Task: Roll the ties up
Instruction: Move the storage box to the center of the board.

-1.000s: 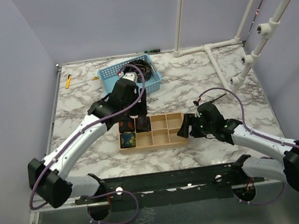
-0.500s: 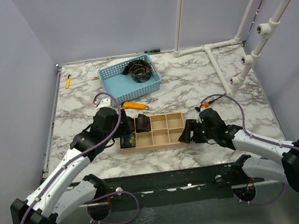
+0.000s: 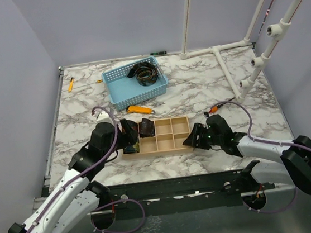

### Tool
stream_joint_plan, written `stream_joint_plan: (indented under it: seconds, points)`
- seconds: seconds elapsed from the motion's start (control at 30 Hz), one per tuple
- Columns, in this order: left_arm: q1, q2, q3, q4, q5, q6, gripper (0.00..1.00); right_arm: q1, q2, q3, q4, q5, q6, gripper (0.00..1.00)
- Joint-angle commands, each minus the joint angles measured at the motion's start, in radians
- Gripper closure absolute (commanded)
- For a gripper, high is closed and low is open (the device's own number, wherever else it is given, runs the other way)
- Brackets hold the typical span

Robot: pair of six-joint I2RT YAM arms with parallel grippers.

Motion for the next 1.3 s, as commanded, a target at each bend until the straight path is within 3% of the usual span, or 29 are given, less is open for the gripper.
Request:
stream_joint_plan:
  seconds: [0.0,0.47,0.83,0.97,1.2,1.27]
  points:
    - [0.002,-0.114,0.0,0.084,0.007,-0.005,0.2,0.005,0.041,-0.022,0.065,0.02,0.101,0.44]
    - [0.002,-0.158,-0.024,0.089,-0.023,0.004,0.2,0.005,0.184,0.055,0.033,0.126,0.227,0.72]
    - [0.002,-0.156,-0.024,0.085,-0.014,0.012,0.2,-0.077,0.082,0.118,-0.279,0.341,0.108,0.99]
    - [0.002,-0.14,-0.027,0.085,-0.011,0.009,0.2,-0.176,0.053,0.113,-0.352,0.372,0.057,1.0]
    - [0.002,-0.097,-0.021,0.089,-0.004,0.016,0.2,-0.35,0.098,0.132,-0.335,0.334,-0.004,0.99]
    - [0.002,-0.087,-0.015,0.088,-0.001,0.019,0.2,-0.353,0.104,0.164,-0.33,0.303,-0.039,0.86]
